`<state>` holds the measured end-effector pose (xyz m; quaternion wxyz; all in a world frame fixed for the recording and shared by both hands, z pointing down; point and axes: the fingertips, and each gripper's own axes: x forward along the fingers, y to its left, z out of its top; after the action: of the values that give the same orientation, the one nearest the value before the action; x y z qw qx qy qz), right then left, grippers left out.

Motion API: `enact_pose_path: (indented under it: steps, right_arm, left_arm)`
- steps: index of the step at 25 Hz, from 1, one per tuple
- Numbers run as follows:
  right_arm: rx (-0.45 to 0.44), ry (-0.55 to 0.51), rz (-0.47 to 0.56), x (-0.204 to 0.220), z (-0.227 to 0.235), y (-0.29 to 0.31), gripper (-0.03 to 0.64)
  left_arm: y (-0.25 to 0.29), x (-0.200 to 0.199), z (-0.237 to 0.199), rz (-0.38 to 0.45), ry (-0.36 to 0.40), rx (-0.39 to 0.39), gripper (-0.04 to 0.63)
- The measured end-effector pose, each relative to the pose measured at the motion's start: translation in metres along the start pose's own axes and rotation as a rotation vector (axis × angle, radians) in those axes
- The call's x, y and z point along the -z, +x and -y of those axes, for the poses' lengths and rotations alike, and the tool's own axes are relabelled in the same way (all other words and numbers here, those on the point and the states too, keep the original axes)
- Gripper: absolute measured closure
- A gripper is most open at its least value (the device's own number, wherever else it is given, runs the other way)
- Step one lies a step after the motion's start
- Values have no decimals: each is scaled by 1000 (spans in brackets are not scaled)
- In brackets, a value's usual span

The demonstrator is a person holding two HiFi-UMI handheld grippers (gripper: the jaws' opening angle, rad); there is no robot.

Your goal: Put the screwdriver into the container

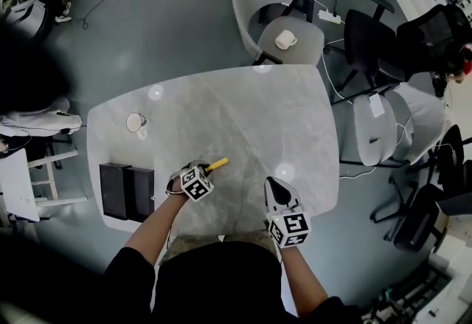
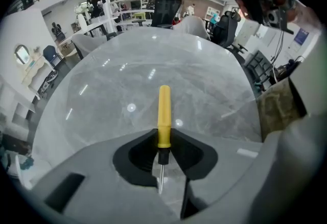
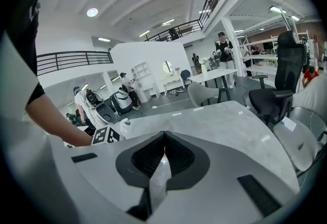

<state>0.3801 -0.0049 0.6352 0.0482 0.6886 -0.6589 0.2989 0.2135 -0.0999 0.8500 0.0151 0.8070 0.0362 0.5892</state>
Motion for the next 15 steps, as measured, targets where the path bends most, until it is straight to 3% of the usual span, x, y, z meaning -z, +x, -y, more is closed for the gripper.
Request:
enact_pose_path:
  steps: [9,15]
  right_arm:
    - [53,-74,27,-17,-54,12,606]
    - [-17,-92,61,-25,-124,18,606]
  left_arm:
    - [-69,-9,-12,175,-117,-27,509]
    - [-112,26,-11,233,-215,-23,508]
